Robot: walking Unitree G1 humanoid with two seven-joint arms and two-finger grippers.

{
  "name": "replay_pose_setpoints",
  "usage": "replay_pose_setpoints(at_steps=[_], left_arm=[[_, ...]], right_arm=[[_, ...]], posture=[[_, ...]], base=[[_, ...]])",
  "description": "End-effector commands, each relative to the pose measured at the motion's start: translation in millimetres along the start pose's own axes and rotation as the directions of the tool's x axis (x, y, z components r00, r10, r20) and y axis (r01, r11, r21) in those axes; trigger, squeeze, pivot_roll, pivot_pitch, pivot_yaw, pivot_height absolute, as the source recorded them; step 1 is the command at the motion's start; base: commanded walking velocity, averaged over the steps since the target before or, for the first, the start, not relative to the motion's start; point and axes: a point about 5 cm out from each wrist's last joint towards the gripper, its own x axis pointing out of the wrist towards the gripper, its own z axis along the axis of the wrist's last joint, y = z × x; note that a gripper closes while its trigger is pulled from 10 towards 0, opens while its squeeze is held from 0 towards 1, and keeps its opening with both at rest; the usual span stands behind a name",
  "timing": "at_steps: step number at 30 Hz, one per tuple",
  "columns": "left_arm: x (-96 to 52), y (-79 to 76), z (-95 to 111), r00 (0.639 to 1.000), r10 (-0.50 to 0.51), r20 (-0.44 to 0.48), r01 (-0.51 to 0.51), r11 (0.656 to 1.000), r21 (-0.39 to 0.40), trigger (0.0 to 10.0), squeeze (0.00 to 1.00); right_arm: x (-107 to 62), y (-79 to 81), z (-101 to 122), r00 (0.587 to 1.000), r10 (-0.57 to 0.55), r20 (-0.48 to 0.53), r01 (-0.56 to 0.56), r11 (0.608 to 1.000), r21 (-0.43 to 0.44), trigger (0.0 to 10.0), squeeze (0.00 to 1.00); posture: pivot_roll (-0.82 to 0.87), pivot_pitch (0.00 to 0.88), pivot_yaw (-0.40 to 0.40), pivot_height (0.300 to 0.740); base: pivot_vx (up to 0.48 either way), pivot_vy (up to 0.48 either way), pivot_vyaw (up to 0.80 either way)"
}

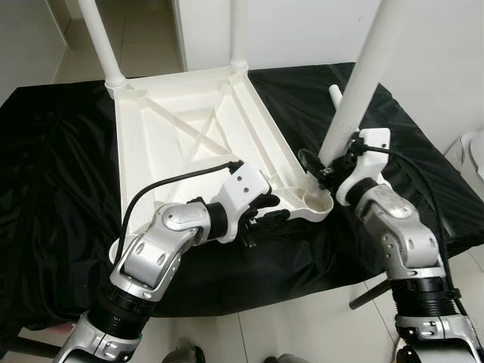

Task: Building children table

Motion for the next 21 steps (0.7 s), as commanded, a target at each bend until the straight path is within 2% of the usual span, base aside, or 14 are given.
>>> replay_pose_setpoints(at_steps=[1, 5, 9, 15, 16, 21], left_arm=[[-2.2, -1.6, 3.2, 1.0, -0.001, 0.014, 0.002, 1.0, -0.006, 10.0, 0.0], [-3.7, -2.8, 10.0, 0.999, 0.022, 0.04, -0.022, 1.0, -0.008, 10.0, 0.0], [-9.7, -3.2, 12.8, 0.995, 0.087, 0.044, -0.086, 0.996, -0.029, 10.0, 0.0], [-12.3, -1.9, 12.4, 0.993, 0.112, 0.042, -0.11, 0.993, -0.044, 10.0, 0.0], [-15.0, 0.4, 12.4, 0.99, 0.135, 0.042, -0.133, 0.99, -0.048, 10.0, 0.0], [-16.4, 1.6, 12.3, 0.989, 0.142, 0.041, -0.14, 0.989, -0.054, 10.0, 0.0]], right_arm=[[4.0, 3.4, 1.9, 1.0, 0.02, 0.014, -0.019, 1.0, -0.01, 10.0, 0.0], [5.8, 6.5, -8.1, 1.0, 0.025, -0.012, -0.025, 1.0, 0.002, 10.0, 0.0], [-1.5, 7.8, -31.2, 0.995, 0.005, -0.095, -0.003, 1.0, 0.02, 10.0, 0.0], [-6.5, 5.9, -36.2, 0.993, -0.009, -0.116, 0.012, 1.0, 0.022, 10.0, 0.0], [-13.5, 1.5, -34.9, 0.993, -0.03, -0.114, 0.032, 0.999, 0.021, 10.0, 0.0], [-18.4, -3.2, -32.9, 0.993, -0.052, -0.108, 0.054, 0.998, 0.02, 10.0, 0.0]], posture=[[-0.03, 0.071, -0.021, 0.74], [-0.02, 0.072, -0.026, 0.74], [-0.02, 0.072, -0.034, 0.74], [-0.02, 0.073, -0.034, 0.74], [-0.02, 0.072, -0.036, 0.74], [-0.03, 0.072, -0.034, 0.74]], base=[[0.0, 0.0, 0.0], [0.0, 0.0, 0.0], [0.0, 0.0, 0.0], [0.0, 0.0, 0.0], [0.0, 0.0, 0.0], [0.0, 0.0, 0.0]])
